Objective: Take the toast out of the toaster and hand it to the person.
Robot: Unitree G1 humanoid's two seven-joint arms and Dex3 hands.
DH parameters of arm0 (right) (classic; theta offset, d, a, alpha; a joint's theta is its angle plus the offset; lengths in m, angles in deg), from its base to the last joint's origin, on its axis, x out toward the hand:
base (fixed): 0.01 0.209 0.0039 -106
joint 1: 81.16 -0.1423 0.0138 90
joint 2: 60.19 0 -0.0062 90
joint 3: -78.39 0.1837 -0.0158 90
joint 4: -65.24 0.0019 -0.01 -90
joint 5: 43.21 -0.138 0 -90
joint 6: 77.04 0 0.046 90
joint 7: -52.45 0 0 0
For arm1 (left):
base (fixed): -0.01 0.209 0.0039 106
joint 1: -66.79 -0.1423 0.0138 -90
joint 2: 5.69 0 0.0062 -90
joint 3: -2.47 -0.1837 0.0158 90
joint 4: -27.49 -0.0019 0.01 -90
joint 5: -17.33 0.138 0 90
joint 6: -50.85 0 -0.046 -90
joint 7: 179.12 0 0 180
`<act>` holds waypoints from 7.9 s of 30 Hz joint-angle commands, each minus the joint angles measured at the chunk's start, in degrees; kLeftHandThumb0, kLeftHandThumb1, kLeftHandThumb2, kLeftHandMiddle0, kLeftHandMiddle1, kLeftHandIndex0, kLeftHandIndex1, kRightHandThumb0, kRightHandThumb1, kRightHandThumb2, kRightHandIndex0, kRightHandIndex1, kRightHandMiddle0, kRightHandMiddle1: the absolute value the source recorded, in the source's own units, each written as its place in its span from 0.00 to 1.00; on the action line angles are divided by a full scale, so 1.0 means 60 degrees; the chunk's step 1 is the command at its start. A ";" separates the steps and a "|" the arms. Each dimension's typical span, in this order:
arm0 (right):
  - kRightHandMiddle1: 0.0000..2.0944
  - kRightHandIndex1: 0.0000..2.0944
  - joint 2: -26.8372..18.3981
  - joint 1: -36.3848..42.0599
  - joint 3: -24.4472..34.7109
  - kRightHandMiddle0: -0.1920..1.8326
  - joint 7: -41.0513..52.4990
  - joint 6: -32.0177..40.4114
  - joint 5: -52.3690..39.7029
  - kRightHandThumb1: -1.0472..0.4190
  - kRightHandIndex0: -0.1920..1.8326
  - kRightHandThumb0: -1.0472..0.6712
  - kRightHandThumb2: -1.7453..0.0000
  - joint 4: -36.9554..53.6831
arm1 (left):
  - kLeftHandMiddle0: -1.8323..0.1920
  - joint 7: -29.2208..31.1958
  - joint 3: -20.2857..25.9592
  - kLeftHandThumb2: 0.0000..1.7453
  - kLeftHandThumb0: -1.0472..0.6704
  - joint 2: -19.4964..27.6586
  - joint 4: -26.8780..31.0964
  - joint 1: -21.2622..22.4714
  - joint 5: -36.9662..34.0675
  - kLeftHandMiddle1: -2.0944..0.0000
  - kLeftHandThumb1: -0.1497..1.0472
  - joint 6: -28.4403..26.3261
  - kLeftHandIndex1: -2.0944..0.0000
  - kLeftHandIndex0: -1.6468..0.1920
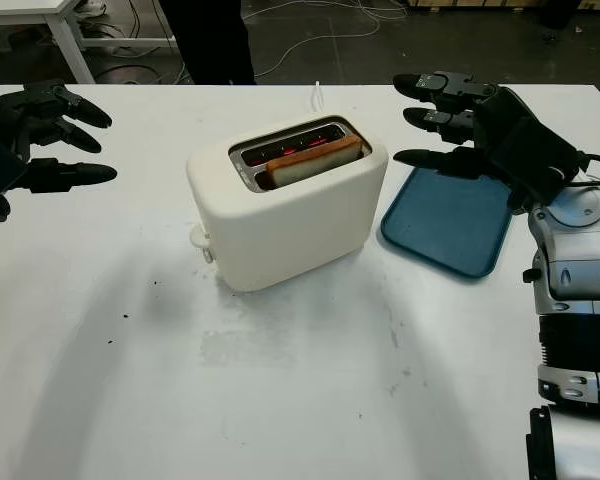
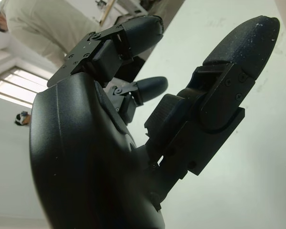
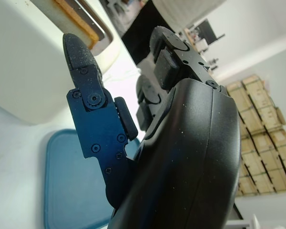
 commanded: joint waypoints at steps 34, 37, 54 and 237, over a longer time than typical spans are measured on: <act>0.00 0.02 0.0019 -0.0066 -0.0014 0.32 -0.0013 0.0164 -0.0128 0.19 0.31 0.32 1.00 0.0261 | 0.67 0.0217 -0.0100 0.00 0.00 -0.0053 -0.0135 0.0251 -0.0280 0.38 0.60 0.0166 0.47 0.60; 0.00 0.02 0.0024 -0.0068 -0.0004 0.32 -0.0002 0.0185 -0.0152 0.19 0.31 0.32 1.00 0.0254 | 0.67 0.0248 -0.0090 0.00 0.00 -0.0048 -0.0211 0.0262 -0.0307 0.38 0.61 0.0257 0.46 0.61; 0.00 0.02 -0.0006 -0.0046 -0.0015 0.32 0.0000 0.0190 -0.0160 0.19 0.31 0.32 1.00 0.0157 | 0.67 0.0187 -0.0111 0.00 0.00 -0.0013 -0.0026 0.0187 -0.0210 0.38 0.61 0.0085 0.46 0.61; 0.00 0.08 -0.0001 -0.0009 0.0018 0.30 0.0244 0.0320 -0.0372 0.17 0.26 0.32 1.00 0.0144 | 0.67 0.0103 -0.0081 0.00 0.00 -0.0038 -0.0157 0.0172 -0.0301 0.39 0.61 0.0355 0.45 0.61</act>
